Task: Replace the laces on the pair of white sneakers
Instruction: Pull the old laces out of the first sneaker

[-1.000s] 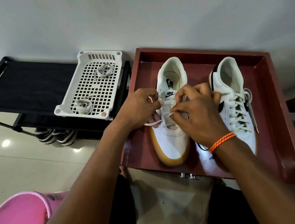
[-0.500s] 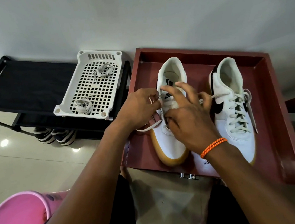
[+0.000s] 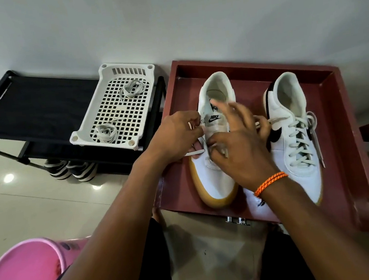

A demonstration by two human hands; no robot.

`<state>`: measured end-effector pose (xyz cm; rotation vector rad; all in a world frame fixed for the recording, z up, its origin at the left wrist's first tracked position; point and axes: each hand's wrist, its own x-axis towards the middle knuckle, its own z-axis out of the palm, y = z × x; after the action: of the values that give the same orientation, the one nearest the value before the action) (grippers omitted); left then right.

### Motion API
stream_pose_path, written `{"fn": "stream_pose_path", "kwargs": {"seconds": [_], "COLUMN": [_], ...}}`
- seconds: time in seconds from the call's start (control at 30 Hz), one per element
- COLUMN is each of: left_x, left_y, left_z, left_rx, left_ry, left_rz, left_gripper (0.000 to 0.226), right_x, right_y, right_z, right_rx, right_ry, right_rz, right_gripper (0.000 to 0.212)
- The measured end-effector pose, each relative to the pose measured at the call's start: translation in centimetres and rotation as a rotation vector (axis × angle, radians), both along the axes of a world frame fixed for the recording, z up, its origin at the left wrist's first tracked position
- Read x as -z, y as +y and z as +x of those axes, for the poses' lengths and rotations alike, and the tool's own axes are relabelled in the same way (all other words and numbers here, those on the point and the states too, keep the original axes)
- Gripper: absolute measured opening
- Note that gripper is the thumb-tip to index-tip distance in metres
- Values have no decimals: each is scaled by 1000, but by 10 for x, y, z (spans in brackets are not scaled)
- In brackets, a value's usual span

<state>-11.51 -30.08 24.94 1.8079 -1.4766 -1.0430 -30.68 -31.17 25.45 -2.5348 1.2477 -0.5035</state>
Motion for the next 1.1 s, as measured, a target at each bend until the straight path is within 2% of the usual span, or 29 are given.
{"fn": "stream_pose_path", "kwargs": {"seconds": [0.07,0.13,0.3,0.37,0.43,0.53,0.63,0.77,0.9,1.03,1.1], "left_x": [0,0,2,3,4,5,7,9,11,11,9], "left_y": [0,0,-1,-1,-2,-2,-3,-4,-5,-5,-4], "left_z": [1,0,-1,-1,-1,-1,0,1,2,1,1], "left_rx": [-1,-2,-31,-33,-34,-30,-25,-26,-12,-5,1], "left_ry": [9,19,47,48,42,12,-3,26,32,20,30], "left_rz": [0,2,8,6,0,-30,-41,-28,-25,-35,-36], "left_gripper": [33,33,20,20,20,22,26,36,33,31,37], "right_x": [3,-1,-16,-15,-10,2,6,-7,-13,-3,3], "right_y": [2,-2,-15,-15,-11,0,3,-9,-12,3,8], "right_z": [3,0,-15,-16,-12,0,3,-7,-10,3,8], "right_rx": [-14,0,187,159,81,17,6,118,202,106,79], "right_ry": [29,29,-154,-164,-118,17,46,-50,-145,-11,72], "right_rz": [-3,-21,-41,-35,-1,23,-20,-38,-34,-69,-77], "right_gripper": [25,20,10,5,11,5,14,11,5,8,7]}}
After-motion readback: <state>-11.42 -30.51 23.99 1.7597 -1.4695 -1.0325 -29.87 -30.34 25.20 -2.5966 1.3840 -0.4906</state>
